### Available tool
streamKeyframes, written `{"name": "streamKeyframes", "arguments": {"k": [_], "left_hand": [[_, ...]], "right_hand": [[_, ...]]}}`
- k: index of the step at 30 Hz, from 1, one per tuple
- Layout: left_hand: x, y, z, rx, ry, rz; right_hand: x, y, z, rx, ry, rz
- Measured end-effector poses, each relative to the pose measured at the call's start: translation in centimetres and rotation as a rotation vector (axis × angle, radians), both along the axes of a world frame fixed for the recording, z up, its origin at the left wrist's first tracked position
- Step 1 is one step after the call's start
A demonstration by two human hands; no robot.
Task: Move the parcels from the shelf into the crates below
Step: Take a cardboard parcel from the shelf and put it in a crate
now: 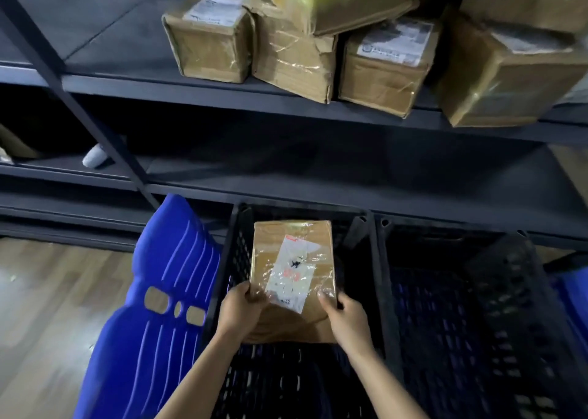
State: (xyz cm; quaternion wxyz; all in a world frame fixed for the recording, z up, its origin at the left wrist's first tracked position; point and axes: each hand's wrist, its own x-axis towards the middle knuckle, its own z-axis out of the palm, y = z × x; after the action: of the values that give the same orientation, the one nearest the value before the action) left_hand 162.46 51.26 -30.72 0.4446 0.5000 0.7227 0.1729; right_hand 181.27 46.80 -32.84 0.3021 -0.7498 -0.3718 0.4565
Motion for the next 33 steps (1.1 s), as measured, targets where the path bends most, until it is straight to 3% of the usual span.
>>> {"name": "streamKeyframes", "arguments": {"k": [9,15,25,30,33], "left_hand": [[0.2,2.9,-7.6,0.017,0.149,0.057],[1.3,4.4,-10.8,0.056,0.090,0.116],[1.7,5.0,-11.9,0.218,0.245,0.019],[2.2,4.2,-12.9,0.179,0.332,-0.069],[2.1,3.9,-12.2,0.111,0.294,-0.109]], "right_hand": [[-2.6,3.4,-8.3,-0.112,-0.030,-0.050],[-3.8,5.6,-11.5,-0.211,-0.007,-0.132],[-4.2,6.3,-13.2,-0.165,-0.006,-0.184],[-4.1,6.5,-13.1,-0.133,0.015,-0.141],[-4.2,6.7,-12.2,-0.171,-0.039,-0.090]]}}
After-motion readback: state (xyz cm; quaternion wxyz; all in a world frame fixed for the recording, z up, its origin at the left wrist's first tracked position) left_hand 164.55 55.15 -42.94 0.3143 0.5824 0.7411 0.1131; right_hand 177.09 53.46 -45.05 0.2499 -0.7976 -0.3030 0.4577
